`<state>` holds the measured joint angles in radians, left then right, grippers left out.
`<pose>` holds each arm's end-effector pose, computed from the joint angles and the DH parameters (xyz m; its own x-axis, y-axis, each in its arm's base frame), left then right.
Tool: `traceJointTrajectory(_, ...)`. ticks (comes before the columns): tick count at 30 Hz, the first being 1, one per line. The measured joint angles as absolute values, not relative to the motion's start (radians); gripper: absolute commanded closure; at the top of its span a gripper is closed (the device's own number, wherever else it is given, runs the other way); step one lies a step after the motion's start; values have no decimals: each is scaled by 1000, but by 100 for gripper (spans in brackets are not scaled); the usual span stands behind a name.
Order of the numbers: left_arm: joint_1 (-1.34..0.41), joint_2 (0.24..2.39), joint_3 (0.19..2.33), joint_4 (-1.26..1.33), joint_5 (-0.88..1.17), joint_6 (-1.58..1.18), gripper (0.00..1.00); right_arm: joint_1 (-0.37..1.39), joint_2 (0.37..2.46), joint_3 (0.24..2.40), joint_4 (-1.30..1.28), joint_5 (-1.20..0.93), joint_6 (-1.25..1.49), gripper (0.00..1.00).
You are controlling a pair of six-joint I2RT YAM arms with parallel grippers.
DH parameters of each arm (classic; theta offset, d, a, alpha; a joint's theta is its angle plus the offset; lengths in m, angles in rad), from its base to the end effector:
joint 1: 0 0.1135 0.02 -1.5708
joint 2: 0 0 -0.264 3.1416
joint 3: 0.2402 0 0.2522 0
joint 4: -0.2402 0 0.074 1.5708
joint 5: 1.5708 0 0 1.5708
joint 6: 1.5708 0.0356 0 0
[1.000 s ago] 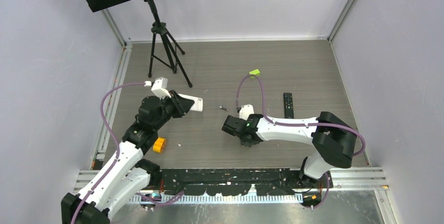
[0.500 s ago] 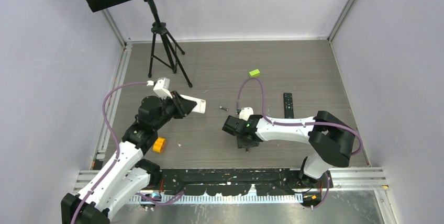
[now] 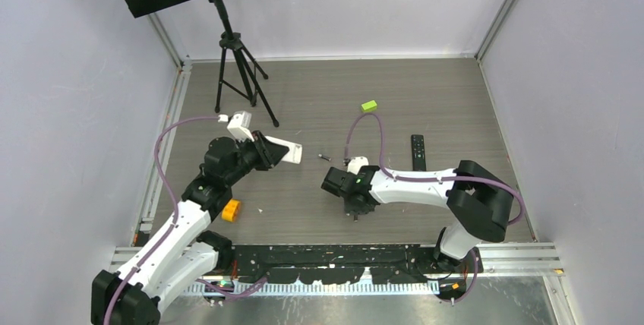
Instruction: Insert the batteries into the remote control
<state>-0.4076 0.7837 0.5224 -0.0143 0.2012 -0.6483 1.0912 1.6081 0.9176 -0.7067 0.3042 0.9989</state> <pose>0.1715 -0.0818 0.2649 -0.5403 -0.4112 -0.7342 0.2995 0.7214 -0.6244 0.1366 0.2395 0.1612 -0.9377 -0.0642 -0.3416 -0.0630 0.9979 -0.0144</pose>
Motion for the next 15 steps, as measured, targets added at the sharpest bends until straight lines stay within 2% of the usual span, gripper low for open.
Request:
traceJointTrajectory(4,-408,820,519,39,233,-654,100,1092,1556,919,-739,381,1003,99)
traceJointTrajectory(9,-408,881,492,190,318,-738,100,1092,1342,975,-744,537,991,99)
traceJointTrajectory(15,-408,949,482,424,413,-888,100,1091,1100,1061,-562,648,881,99)
